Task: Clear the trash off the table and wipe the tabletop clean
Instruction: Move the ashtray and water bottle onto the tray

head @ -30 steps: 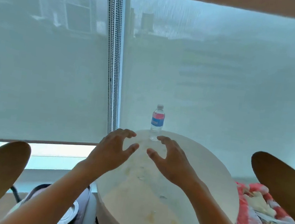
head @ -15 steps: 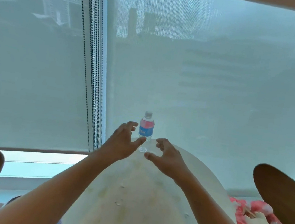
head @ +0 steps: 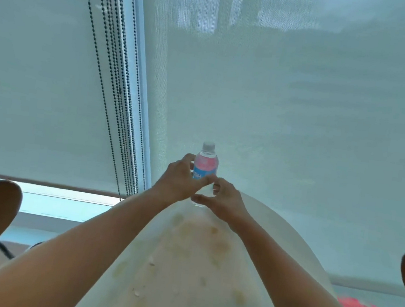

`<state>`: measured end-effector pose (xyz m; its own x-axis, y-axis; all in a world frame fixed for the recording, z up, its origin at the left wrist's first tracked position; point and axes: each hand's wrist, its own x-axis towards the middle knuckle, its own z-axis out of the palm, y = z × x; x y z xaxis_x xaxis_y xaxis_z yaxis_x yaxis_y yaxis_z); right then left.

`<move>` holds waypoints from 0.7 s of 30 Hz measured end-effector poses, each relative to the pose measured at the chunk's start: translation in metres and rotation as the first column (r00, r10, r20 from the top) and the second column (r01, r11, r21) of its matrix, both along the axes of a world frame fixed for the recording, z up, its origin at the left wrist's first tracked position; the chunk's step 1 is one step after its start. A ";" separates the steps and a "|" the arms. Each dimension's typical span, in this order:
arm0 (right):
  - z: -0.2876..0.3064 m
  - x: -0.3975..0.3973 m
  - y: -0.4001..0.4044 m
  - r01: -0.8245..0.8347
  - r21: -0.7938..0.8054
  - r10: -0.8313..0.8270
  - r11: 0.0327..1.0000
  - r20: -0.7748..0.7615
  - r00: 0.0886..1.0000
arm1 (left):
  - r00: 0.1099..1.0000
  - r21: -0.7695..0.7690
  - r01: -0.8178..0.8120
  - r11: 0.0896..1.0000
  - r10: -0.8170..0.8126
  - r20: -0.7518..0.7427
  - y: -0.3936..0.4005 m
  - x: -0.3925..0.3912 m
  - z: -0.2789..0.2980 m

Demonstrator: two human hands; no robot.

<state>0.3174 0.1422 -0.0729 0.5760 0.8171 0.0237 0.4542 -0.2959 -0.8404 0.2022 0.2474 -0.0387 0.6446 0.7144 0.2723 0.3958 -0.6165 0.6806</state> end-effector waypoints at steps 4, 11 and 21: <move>-0.003 0.003 0.006 -0.006 0.010 0.005 1.000 0.131 0.991 | 1.000 0.047 -0.005 0.999 0.004 0.019 0.000 0.001 0.002; -0.003 0.010 0.007 -0.047 0.049 0.039 0.998 0.158 0.987 | 0.999 0.072 -0.019 0.997 0.016 0.046 -0.004 -0.003 0.001; 0.032 -0.010 -0.006 -0.153 0.064 0.134 0.986 0.229 0.964 | 0.996 0.184 -0.043 0.982 0.028 0.082 -0.019 -0.035 0.027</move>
<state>0.3073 0.1364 -0.0406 0.4255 0.8809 0.2072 0.6657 -0.1496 -0.7311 0.1667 0.2287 -0.0121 0.5907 0.6688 0.4515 0.3694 -0.7216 0.5856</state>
